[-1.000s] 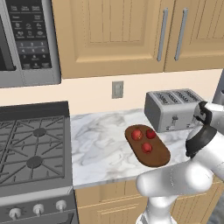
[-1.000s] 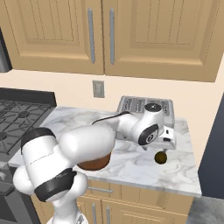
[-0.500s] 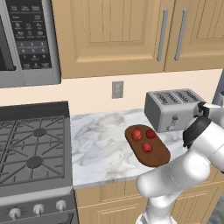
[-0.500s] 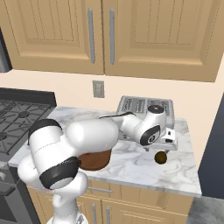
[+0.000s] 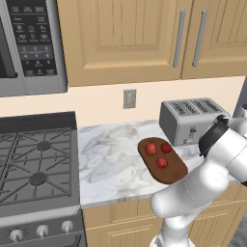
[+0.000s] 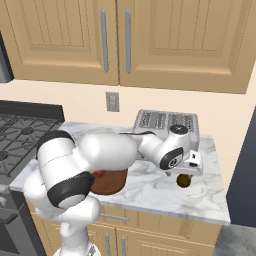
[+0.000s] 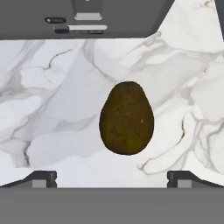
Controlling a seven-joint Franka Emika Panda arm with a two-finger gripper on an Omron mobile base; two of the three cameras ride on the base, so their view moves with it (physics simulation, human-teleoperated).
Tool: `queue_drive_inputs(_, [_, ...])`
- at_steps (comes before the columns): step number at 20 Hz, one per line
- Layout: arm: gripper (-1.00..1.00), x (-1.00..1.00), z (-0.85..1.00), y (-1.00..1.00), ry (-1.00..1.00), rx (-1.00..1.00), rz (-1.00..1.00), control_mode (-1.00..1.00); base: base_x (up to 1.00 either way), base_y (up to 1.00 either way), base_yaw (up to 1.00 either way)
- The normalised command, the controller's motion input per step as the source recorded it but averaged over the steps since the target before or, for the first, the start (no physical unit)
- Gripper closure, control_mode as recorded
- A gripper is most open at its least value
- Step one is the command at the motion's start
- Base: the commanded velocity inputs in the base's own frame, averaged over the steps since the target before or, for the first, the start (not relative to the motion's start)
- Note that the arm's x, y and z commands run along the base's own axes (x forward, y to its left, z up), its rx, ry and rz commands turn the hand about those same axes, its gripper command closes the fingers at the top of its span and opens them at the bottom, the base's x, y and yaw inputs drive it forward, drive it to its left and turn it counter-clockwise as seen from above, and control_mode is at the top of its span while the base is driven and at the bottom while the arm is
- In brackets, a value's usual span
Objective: Place the avocado, onion, tomato, and bell pepper on the cutting board.
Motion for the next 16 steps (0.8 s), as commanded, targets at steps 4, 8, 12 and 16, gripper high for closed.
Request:
queue_drive_inputs(4, [-1.00, 0.20, -0.18, -0.04, 0.00, 0.00, 0.00, -1.00, 0.00, 0.00, 0.00])
queue_drive_inputs(8, [-1.00, 0.23, -0.19, -0.06, 0.00, 0.00, 0.00, -1.00, 0.00, 0.00, 0.00])
queue_drive_inputs(12, [-1.00, 0.19, -0.18, -0.12, 0.00, 0.00, 0.00, -1.00, 0.00, 0.00, 0.00])
queue_drive_inputs(16, [-1.00, 0.17, -0.18, -0.20, 0.00, 0.00, 0.00, -1.00, 0.00, 0.00, 0.00])
